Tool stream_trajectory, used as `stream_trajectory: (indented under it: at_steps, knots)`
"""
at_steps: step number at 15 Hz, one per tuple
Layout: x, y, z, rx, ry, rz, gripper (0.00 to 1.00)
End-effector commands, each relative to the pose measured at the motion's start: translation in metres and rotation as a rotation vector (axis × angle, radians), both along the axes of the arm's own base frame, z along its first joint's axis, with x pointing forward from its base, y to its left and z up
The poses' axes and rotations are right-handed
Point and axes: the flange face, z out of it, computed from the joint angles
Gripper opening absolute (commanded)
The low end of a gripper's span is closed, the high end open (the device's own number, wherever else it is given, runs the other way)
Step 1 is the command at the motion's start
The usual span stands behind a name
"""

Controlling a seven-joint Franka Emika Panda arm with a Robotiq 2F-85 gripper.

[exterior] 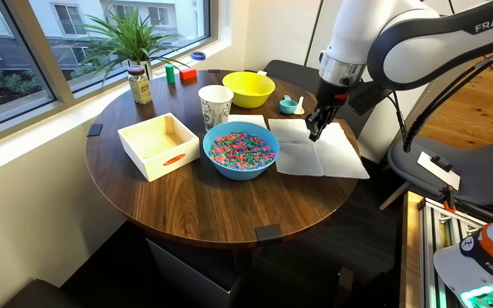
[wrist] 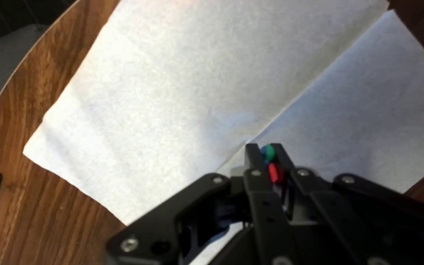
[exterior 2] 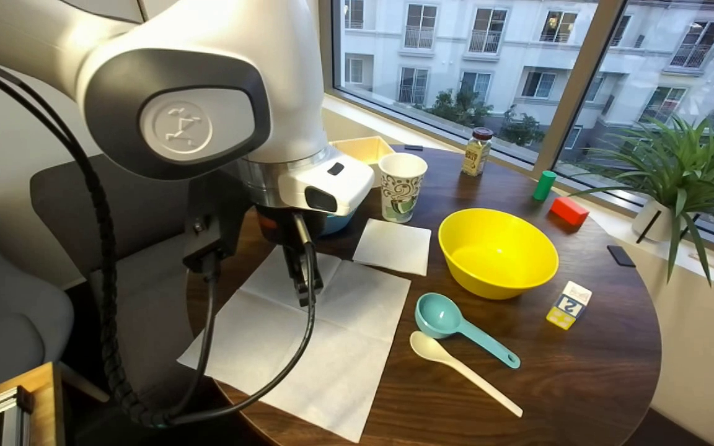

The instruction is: Pick up some if the substance in the blue bowl and put it on the white paper towel, fold the paper towel into half from left to right

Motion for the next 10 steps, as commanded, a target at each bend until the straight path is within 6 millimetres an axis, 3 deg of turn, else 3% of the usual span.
stream_trajectory:
  at_steps: [1,8,9,10]
  knots:
    - [0.0002,-0.0046,-0.0105,0.008,0.007,-0.001,0.03]
    - [0.0016,-0.0103,-0.0174,0.009,0.014,-0.012,0.05]
    - [0.0018,-0.0111,-0.0176,0.007,0.013,-0.013,0.29]
    - [0.0019,-0.0114,-0.0174,0.009,0.013,-0.014,0.37]
